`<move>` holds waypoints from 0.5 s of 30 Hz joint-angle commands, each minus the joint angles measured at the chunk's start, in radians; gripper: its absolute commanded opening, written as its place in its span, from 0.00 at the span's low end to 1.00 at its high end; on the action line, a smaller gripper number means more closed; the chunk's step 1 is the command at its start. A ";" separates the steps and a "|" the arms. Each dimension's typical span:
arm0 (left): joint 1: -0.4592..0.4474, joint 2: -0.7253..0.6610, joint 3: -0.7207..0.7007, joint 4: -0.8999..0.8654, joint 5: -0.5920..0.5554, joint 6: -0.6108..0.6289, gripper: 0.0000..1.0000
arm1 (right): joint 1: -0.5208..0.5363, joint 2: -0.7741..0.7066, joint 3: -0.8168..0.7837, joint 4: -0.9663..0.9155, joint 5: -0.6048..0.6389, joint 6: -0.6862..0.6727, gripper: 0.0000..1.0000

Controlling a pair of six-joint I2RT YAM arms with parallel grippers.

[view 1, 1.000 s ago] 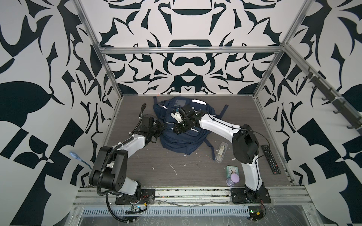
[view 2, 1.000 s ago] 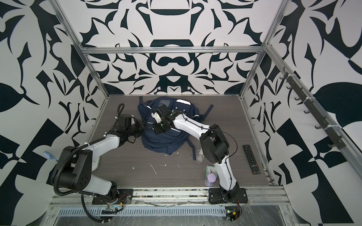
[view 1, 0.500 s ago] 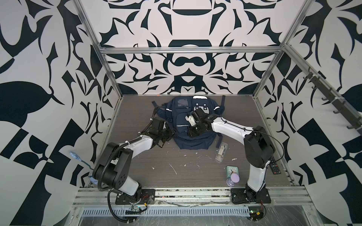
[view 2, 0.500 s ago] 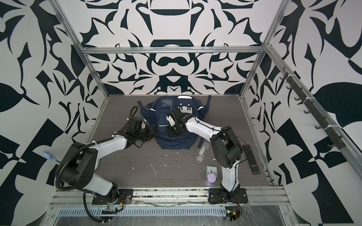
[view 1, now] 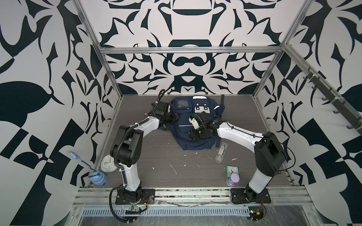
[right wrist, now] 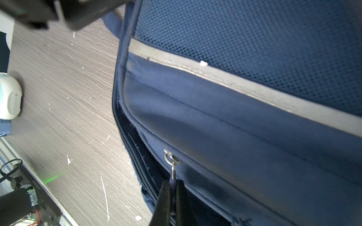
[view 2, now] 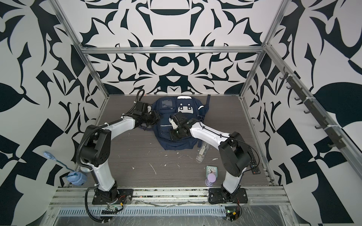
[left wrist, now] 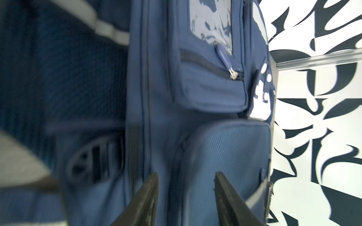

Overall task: Pack books, pencil case, and school supplies into a backpack
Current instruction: Unzip the student bag at the top-center of the table.

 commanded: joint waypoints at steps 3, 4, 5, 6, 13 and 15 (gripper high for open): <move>0.003 0.089 0.120 -0.105 0.045 0.088 0.46 | 0.004 -0.033 -0.017 0.009 0.010 0.016 0.00; 0.005 0.103 0.137 -0.108 0.057 0.093 0.45 | 0.005 -0.034 -0.018 0.009 0.010 0.016 0.00; 0.005 0.114 0.149 -0.110 0.067 0.096 0.44 | 0.004 -0.034 -0.018 0.009 0.011 0.016 0.00; 0.006 0.122 0.157 -0.110 0.075 0.098 0.42 | 0.004 -0.033 -0.019 0.010 0.014 0.016 0.00; 0.043 0.087 0.094 -0.058 0.091 0.075 0.04 | 0.005 -0.035 -0.018 0.011 0.022 0.011 0.00; 0.082 0.059 0.029 -0.007 0.111 0.029 0.00 | 0.005 -0.033 -0.013 0.011 0.021 0.009 0.00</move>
